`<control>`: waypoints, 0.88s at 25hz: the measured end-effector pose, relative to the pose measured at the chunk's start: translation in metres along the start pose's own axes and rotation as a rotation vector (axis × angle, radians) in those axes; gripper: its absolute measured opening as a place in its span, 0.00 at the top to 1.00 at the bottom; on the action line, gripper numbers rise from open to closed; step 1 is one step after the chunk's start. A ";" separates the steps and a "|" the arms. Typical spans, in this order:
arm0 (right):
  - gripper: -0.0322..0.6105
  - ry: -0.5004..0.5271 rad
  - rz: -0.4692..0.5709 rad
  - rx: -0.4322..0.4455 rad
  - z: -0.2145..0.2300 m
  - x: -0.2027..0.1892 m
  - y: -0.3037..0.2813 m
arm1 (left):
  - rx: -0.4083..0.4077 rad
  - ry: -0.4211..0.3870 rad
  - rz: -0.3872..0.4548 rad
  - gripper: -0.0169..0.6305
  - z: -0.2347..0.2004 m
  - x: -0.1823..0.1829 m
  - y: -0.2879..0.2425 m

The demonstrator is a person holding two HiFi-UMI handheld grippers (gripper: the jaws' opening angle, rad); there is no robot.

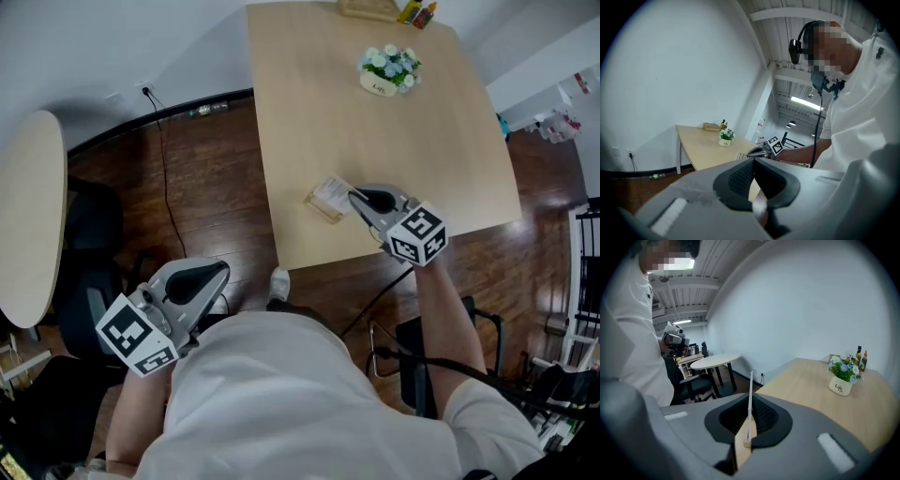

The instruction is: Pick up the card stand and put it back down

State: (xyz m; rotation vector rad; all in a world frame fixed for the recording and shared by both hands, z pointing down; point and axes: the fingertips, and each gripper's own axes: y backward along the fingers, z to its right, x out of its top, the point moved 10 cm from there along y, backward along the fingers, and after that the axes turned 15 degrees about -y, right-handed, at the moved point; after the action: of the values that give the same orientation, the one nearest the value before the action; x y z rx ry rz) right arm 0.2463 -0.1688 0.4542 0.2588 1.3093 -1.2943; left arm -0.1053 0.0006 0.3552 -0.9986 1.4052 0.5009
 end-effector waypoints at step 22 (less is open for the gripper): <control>0.92 0.002 -0.049 0.055 0.018 -0.045 -0.028 | 0.010 0.006 -0.031 0.97 -0.011 0.002 -0.005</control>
State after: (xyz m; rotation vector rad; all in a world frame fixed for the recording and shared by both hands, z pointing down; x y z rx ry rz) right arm 0.2457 -0.1680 0.5097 0.2684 1.2899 -1.3729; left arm -0.1071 -0.0117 0.3560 -1.0129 1.3944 0.4679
